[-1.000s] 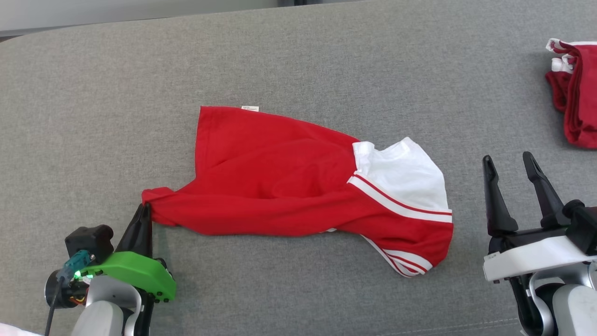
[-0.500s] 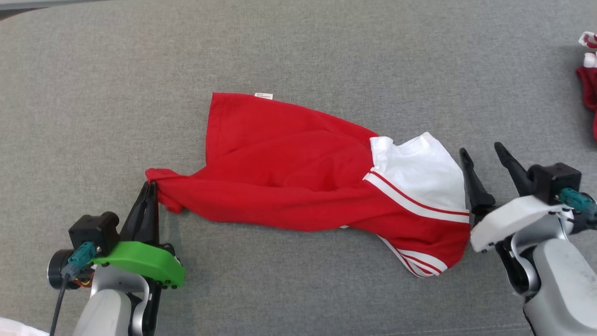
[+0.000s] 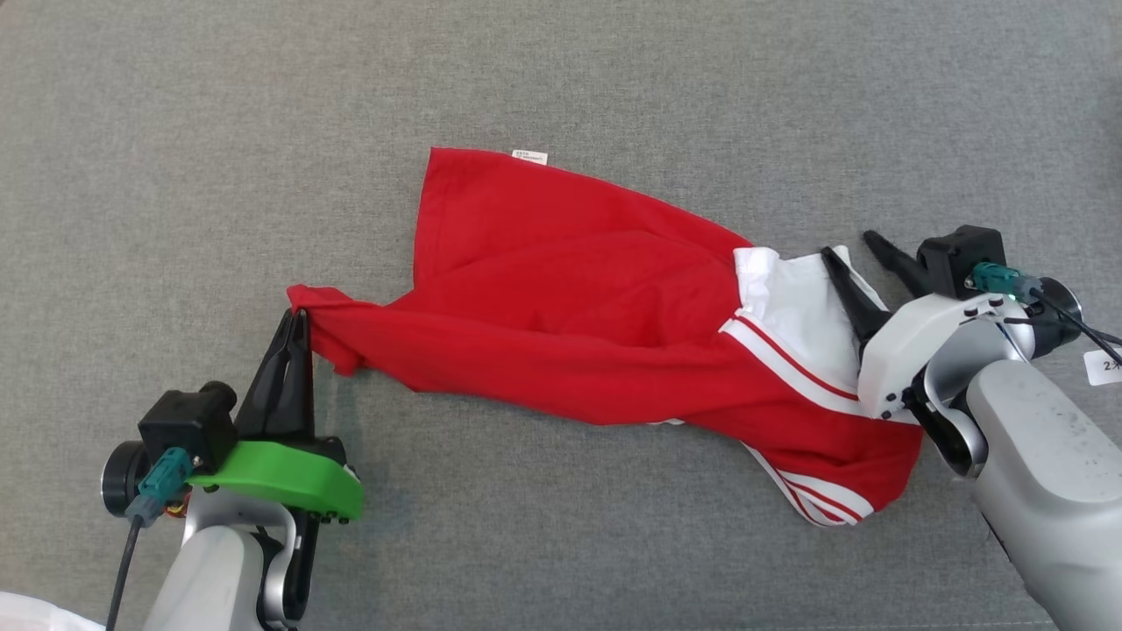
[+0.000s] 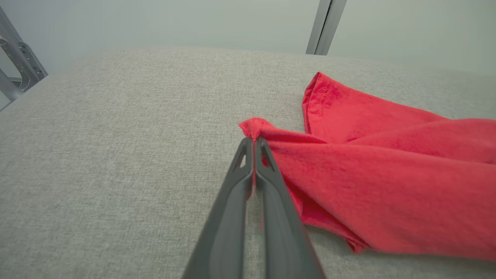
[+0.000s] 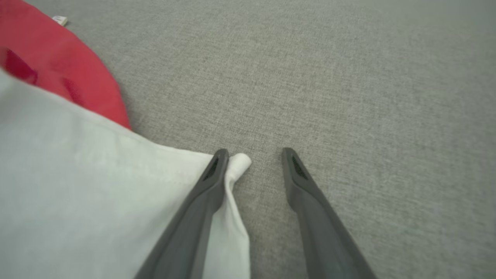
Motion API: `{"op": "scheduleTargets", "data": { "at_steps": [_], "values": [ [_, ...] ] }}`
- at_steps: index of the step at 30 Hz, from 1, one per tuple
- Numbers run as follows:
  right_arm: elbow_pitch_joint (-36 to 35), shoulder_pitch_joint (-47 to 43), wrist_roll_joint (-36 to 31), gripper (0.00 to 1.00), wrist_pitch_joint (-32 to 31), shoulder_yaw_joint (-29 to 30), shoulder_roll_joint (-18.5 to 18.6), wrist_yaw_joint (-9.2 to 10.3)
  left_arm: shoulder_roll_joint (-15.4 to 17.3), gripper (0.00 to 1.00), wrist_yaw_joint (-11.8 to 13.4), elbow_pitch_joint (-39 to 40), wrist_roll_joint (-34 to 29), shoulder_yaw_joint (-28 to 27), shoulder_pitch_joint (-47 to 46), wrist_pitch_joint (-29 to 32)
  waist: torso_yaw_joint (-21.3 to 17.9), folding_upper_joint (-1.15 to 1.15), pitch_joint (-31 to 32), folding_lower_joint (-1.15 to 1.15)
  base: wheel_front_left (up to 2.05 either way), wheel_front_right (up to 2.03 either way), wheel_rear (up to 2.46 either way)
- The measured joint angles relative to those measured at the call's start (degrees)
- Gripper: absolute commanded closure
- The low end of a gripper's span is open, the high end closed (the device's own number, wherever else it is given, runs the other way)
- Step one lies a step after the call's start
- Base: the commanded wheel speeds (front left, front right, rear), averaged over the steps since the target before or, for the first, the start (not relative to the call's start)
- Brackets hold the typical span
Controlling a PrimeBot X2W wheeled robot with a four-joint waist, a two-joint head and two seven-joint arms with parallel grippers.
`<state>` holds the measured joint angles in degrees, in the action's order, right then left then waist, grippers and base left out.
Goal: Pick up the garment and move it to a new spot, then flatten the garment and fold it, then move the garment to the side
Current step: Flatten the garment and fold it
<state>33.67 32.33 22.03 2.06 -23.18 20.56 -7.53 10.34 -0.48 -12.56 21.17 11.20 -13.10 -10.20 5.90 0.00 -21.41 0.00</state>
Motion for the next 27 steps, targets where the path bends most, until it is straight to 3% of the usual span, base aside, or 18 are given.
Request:
{"op": "scheduleTargets", "data": {
  "at_steps": [4,11,14,21,27],
  "values": [
    [0.2,0.3,1.9,1.00,1.0,-1.0,0.6,-0.04,0.1,1.00,0.7,1.8,-0.6,0.0,0.2,-1.1,0.2,0.00,0.8,0.00,0.00,0.00,0.00],
    [-6.4,-2.1,2.8,1.00,9.3,5.7,1.8,-0.01,1.4,1.00,3.1,8.1,-2.9,-0.9,1.5,-2.7,-0.5,0.00,3.4,0.00,0.00,0.00,0.00],
    [-12.3,-4.0,1.3,1.00,11.2,10.3,1.7,-0.01,2.1,1.00,4.2,12.1,-4.2,-1.5,1.7,-3.1,-1.2,0.00,4.8,0.00,0.00,0.00,0.00],
    [-33.4,-7.3,-5.3,1.00,12.1,21.0,1.3,-0.01,4.8,1.00,6.1,23.2,-7.6,-2.6,1.3,-3.7,-3.0,0.00,8.5,0.00,0.00,0.00,0.00],
    [-49.5,-5.8,-8.2,1.00,8.0,27.9,2.1,-0.01,7.4,1.00,6.5,32.7,-10.0,-4.2,-4.3,-3.1,-4.3,0.00,11.5,0.00,0.00,0.00,0.00]
  ]
}}
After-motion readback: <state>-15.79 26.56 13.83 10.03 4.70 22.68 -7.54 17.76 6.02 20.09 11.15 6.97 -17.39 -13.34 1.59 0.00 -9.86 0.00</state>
